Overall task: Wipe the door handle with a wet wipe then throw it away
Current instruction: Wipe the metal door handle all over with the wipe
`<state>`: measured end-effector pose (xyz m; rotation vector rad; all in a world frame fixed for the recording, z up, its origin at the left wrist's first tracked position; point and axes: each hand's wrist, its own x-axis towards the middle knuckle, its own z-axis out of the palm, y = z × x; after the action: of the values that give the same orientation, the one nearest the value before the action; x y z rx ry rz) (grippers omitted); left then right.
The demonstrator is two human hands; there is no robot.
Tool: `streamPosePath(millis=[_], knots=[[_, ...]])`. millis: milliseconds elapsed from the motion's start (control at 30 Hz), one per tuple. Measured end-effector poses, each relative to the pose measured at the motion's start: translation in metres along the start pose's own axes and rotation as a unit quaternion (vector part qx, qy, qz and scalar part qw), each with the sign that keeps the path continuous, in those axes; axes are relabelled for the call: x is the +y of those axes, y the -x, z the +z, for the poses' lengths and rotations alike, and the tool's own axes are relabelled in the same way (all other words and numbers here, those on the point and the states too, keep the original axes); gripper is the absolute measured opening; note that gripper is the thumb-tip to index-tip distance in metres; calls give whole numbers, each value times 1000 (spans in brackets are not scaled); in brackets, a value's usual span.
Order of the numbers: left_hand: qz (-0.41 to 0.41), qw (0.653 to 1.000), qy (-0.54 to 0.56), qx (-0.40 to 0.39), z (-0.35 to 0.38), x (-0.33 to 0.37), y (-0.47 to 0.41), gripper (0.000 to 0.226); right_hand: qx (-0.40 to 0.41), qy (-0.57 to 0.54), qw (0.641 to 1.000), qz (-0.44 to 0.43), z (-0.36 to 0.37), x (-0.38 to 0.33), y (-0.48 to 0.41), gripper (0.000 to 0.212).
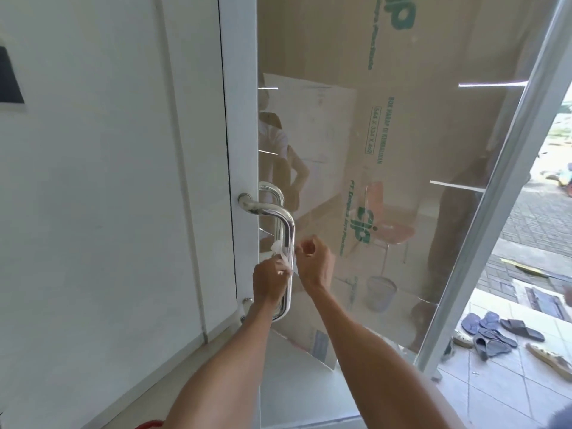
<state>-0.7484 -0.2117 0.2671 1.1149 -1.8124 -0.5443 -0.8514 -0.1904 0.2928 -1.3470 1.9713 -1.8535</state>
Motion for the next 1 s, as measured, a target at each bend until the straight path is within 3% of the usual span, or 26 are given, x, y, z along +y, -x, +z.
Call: streamPosePath(millis=[100,200,267,367,467,533,667,800,1000], knots=[[28,999,17,-3,7,0,14,42,-26,14,999,27,3,21,12,17],[35,999,26,12,13,-2,23,10,-55,14,995,80,10,33,23,23],[41,998,50,28,16,-4,28,6,-70,5,993,97,14,34,26,27],[75,996,35,25,13,-4,30,16,-70,3,993,99,17,33,23,31],[119,993,7,11,10,-9,30,37,-65,6,994,87,17,30,15,22],[101,994,32,34,10,-10,28,41,-42,10,995,85,16,28,8,25],[-21,990,97,97,10,-8,19,42,51,37,996,61,13,11,-14,23],[-79,990,117,1,9,-6,4,59,58,22,997,42,16,-3,-35,13],[-64,986,150,-26,14,-9,-1,36,4,16,995,96,28,20,-12,22]])
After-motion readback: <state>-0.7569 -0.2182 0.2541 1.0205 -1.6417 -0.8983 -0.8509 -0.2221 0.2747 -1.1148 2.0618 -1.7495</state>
